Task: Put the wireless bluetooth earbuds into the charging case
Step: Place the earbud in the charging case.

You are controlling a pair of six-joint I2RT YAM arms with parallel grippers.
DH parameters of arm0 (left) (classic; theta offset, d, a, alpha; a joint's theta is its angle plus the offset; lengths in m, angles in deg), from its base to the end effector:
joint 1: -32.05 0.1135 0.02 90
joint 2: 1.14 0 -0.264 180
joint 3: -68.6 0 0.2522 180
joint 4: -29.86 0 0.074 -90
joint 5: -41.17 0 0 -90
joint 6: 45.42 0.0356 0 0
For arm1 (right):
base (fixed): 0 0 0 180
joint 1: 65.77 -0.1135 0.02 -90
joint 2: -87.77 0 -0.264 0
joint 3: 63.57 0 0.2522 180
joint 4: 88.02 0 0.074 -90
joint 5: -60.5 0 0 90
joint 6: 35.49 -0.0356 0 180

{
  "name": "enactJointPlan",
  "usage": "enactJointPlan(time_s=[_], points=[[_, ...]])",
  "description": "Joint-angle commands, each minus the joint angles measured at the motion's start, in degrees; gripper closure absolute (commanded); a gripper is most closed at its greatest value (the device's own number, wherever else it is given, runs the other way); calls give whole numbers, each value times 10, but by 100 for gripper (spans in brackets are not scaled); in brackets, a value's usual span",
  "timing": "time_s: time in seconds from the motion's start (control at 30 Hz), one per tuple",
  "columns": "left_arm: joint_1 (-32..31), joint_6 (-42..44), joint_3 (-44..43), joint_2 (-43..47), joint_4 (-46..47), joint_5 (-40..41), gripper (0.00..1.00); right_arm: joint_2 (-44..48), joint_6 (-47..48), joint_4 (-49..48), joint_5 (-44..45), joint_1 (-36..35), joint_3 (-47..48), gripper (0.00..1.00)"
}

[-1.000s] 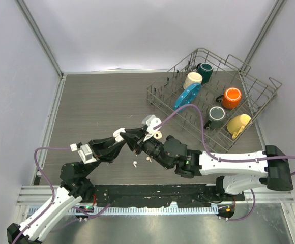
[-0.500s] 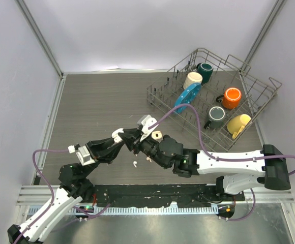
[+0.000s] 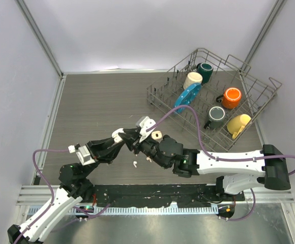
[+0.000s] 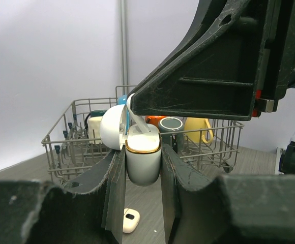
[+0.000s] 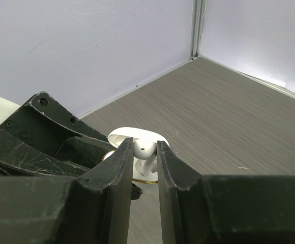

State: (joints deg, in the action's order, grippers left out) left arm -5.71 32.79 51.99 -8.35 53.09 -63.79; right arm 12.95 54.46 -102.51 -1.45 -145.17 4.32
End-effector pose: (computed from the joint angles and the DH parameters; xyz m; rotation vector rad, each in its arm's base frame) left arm 0.0720 -0.0674 0.2463 0.4745 0.9525 -0.9159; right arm 0.0727 0.2974 0.3517 -0.6053 1.3750 0.7764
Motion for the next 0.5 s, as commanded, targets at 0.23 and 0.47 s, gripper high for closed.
enactJointPlan(time_s=[0.23,0.47], points=[[-1,-2,-6,6,26,12,100,7,37,-37,-6,-1,-5,94],[-1,-3,-8,7,26,12,100,8,43,-46,-1,-2,-9,95]])
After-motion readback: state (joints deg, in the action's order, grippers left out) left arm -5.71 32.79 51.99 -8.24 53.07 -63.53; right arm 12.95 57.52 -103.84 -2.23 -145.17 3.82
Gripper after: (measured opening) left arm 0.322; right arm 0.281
